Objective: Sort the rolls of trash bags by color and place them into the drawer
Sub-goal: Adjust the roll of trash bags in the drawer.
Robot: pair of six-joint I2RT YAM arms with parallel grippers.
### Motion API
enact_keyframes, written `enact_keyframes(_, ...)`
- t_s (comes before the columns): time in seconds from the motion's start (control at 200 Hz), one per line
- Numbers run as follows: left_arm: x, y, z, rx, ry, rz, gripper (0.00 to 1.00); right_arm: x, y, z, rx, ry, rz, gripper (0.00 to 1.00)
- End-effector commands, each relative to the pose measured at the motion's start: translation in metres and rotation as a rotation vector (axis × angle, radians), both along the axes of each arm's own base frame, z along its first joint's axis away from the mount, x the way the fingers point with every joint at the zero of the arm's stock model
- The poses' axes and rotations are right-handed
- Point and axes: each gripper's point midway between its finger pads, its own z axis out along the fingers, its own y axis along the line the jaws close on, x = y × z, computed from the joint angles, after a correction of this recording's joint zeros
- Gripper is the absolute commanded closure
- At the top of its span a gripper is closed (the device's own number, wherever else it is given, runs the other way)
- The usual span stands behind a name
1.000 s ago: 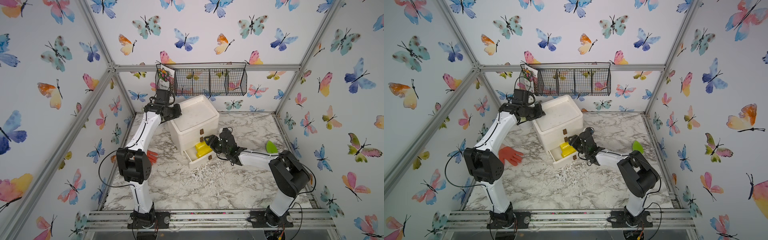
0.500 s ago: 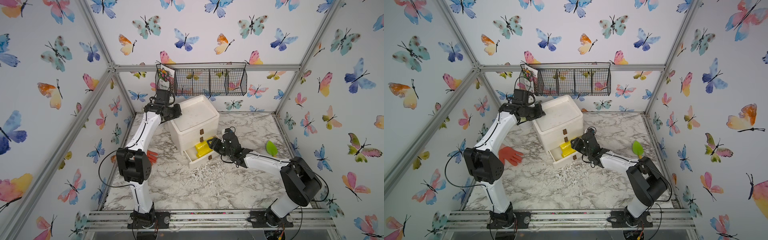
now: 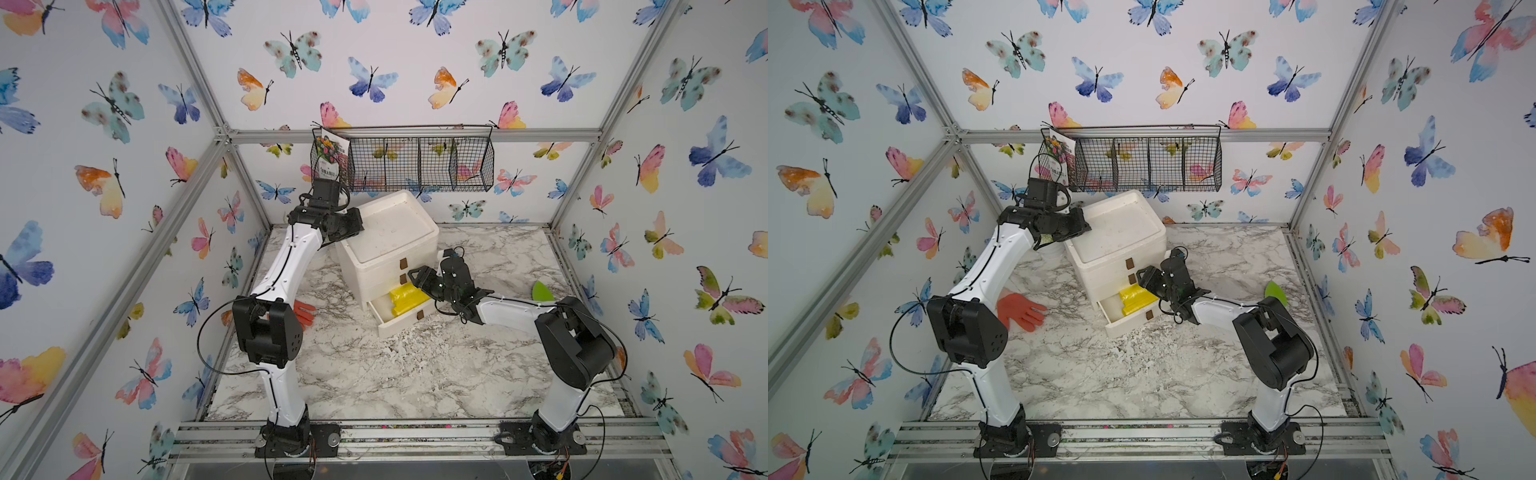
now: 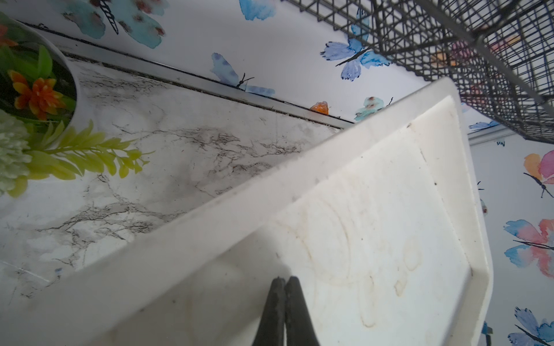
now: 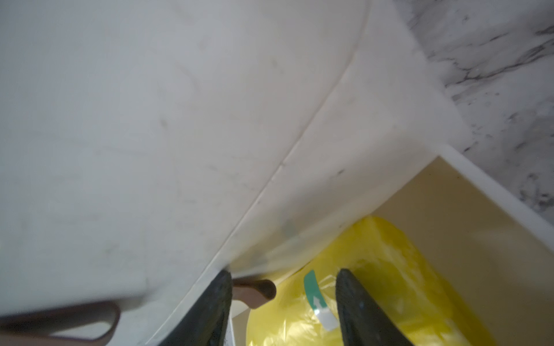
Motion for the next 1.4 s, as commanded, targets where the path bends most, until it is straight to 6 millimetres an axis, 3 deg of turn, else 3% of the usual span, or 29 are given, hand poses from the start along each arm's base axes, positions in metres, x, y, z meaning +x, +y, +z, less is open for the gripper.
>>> enact_keyframes(0.0, -0.045, 0.022, -0.103, 0.12, 0.378, 0.029, 1.0, -0.022, -0.006, -0.042, 0.005, 0.118, 0.018, 0.41)
enact_keyframes(0.11, -0.045, 0.021, -0.103, 0.112, 0.378, 0.027, 1.0, -0.031, -0.016, -0.05, -0.011, 0.121, 0.001, 0.41)
enact_keyframes(0.33, -0.044, 0.018, -0.105, 0.108, 0.38, 0.024, 1.0, -0.032, -0.025, -0.021, -0.025, 0.033, -0.002, 0.41)
enact_keyframes(0.601, -0.044, 0.017, -0.106, 0.107, 0.382, 0.024, 1.0, -0.029, 0.001, 0.049, 0.125, -0.072, 0.075, 0.43)
enact_keyframes(0.726, -0.043, 0.016, -0.105, 0.103, 0.378, 0.027, 1.0, -0.031, 0.019, 0.062, 0.142, -0.088, 0.119, 0.43)
enact_keyframes(0.846, -0.043, 0.014, -0.105, 0.101, 0.377, 0.023, 1.0, -0.035, 0.036, 0.049, 0.132, -0.065, 0.149, 0.43)
enact_keyframes(1.006, -0.045, 0.015, -0.105, 0.104, 0.379, 0.025, 1.0, -0.047, 0.053, 0.01, 0.148, 0.016, 0.17, 0.44)
enact_keyframes(1.181, -0.044, 0.015, -0.105, 0.106, 0.379, 0.025, 1.0, -0.055, 0.055, -0.02, 0.121, 0.062, 0.164, 0.44)
enact_keyframes(1.291, -0.044, 0.014, -0.106, 0.104, 0.38, 0.023, 1.0, -0.055, 0.054, -0.026, 0.11, 0.067, 0.162, 0.44)
enact_keyframes(1.397, -0.044, 0.014, -0.106, 0.102, 0.381, 0.022, 1.0, -0.056, 0.054, -0.02, 0.112, 0.054, 0.165, 0.44)
